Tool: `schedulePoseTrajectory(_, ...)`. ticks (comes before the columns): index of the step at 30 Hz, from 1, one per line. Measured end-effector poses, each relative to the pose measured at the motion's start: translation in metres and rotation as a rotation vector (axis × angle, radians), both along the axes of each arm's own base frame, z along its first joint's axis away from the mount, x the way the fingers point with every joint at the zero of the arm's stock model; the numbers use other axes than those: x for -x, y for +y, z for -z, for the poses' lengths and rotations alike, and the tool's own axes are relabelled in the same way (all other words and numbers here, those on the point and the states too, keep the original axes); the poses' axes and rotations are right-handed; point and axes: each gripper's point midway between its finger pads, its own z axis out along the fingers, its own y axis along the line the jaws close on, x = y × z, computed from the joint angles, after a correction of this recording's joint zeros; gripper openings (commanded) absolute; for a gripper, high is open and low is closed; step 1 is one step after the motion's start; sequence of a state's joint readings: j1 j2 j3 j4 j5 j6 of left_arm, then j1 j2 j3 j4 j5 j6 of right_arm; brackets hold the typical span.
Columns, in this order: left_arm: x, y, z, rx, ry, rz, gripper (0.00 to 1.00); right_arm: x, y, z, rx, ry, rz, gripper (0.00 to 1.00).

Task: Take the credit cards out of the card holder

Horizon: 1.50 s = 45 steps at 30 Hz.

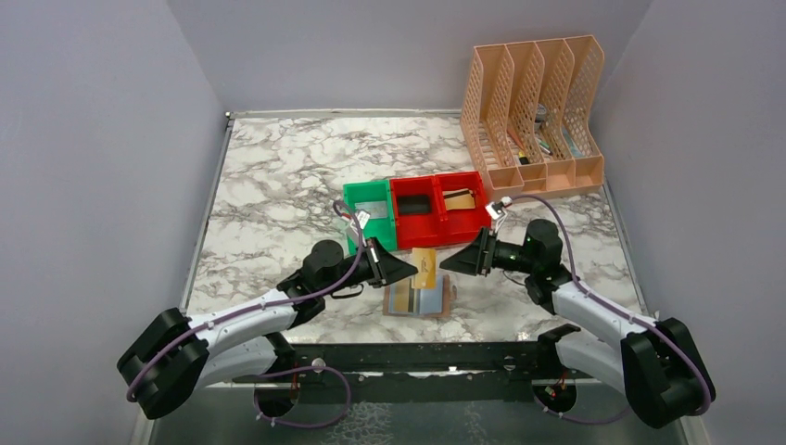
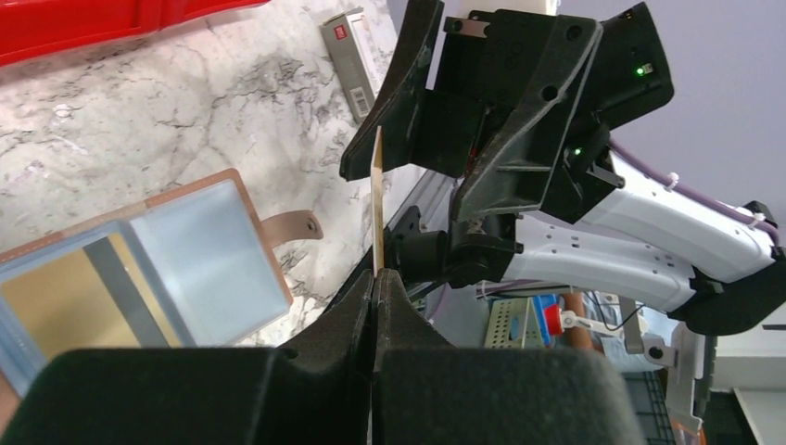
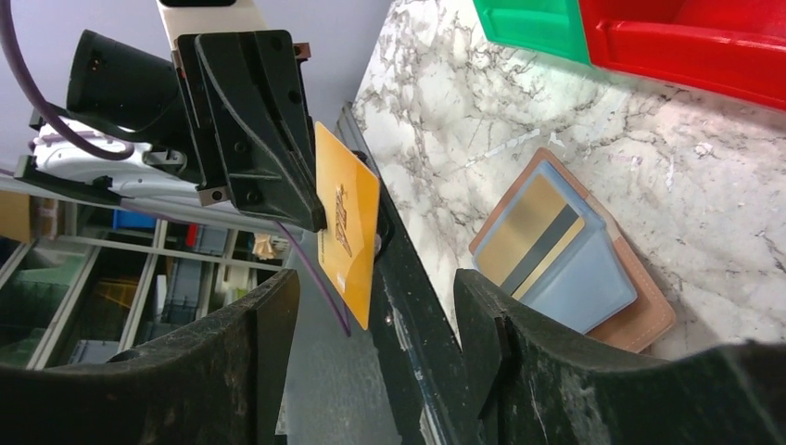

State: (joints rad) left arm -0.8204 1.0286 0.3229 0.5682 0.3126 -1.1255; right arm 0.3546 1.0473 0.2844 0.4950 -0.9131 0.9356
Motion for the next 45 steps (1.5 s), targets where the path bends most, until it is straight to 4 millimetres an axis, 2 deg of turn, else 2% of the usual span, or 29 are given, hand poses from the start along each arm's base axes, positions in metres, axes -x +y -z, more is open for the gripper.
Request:
schedulePoseTrajectory(11,0.006,-0.006,-0.006,0.054,-0.009,0.032,0.0,0.006,0.009,-0.005,-0.036,0.006,-0.033,0.46)
schedulePoseTrajectory(22,0.008,-0.007,-0.011,0.084,-0.026,0.048,0.0,0.011,0.013,-0.006,-0.077,0.04,-0.065,0.35)
schedulePoseTrajectory(34,0.007,-0.009,-0.009,0.085,-0.025,0.048,0.0,0.016,0.016,-0.01,-0.093,0.032,-0.098,0.14)
schedulePoseTrajectory(40,0.007,-0.009,-0.01,0.088,-0.028,0.049,0.0,0.02,0.016,-0.004,-0.096,0.047,-0.112,0.04)
schedulePoseTrajectory(45,0.009,-0.008,-0.004,0.078,-0.018,0.054,0.0,0.027,0.015,-0.003,-0.112,0.05,-0.131,0.03)
